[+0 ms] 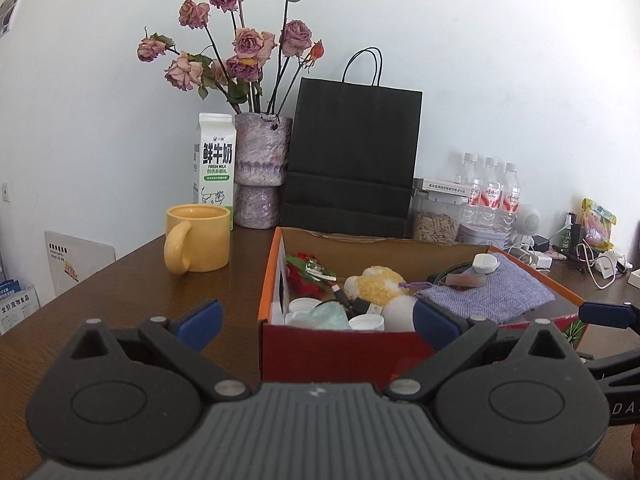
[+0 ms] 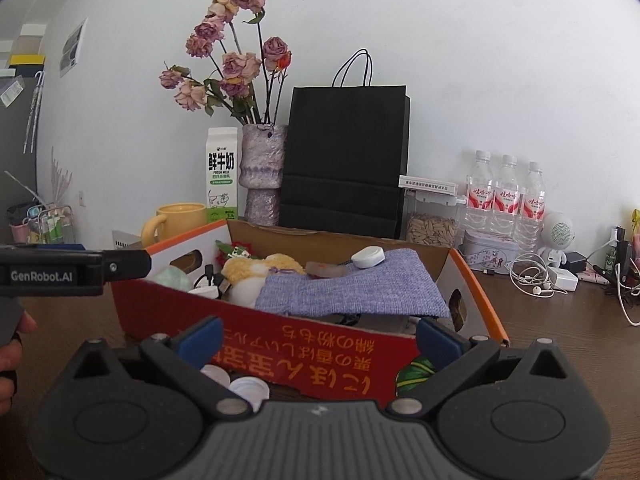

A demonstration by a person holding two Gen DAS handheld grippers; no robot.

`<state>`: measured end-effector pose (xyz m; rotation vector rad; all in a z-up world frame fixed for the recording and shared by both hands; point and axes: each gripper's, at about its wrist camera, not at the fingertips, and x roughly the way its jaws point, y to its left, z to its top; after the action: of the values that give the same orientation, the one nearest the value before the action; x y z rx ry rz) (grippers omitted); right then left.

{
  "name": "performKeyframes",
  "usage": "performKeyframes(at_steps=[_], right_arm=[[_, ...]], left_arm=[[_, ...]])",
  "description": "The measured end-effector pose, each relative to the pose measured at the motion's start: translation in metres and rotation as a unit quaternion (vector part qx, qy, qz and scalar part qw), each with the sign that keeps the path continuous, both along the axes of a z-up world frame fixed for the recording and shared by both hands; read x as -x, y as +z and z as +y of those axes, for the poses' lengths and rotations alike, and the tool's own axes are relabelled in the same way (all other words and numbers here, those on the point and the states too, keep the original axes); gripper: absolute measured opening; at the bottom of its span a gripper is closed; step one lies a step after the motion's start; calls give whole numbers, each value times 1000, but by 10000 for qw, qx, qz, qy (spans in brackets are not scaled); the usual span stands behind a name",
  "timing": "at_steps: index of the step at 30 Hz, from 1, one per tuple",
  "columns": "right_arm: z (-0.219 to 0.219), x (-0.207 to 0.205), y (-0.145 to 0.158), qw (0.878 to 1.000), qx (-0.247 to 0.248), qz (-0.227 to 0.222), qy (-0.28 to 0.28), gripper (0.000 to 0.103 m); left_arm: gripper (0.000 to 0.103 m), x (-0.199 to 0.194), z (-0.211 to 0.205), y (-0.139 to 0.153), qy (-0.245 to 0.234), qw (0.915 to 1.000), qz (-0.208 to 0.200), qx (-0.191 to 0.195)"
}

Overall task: Organize objects
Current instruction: 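Withdraw both tools from the box toward the last caps, then grasp a white bottle cap with the right tool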

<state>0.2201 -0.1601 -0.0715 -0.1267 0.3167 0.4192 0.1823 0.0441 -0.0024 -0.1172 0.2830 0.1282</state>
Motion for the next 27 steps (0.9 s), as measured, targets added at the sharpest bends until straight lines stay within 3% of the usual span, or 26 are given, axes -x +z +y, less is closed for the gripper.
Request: performKeyframes(at_steps=[10, 17, 27], right_arm=[[7, 2, -11, 9984, 282, 480, 111, 103], [15, -12, -21, 9932, 511, 1035, 127, 86], [31, -25, -29, 9871, 656, 1445, 220, 78]], left_arm=[[103, 3, 0, -11, -66, 9985, 550, -51], [103, 2, 3, -15, -73, 9977, 667, 17], [103, 3, 5, -15, -92, 9977, 667, 105]])
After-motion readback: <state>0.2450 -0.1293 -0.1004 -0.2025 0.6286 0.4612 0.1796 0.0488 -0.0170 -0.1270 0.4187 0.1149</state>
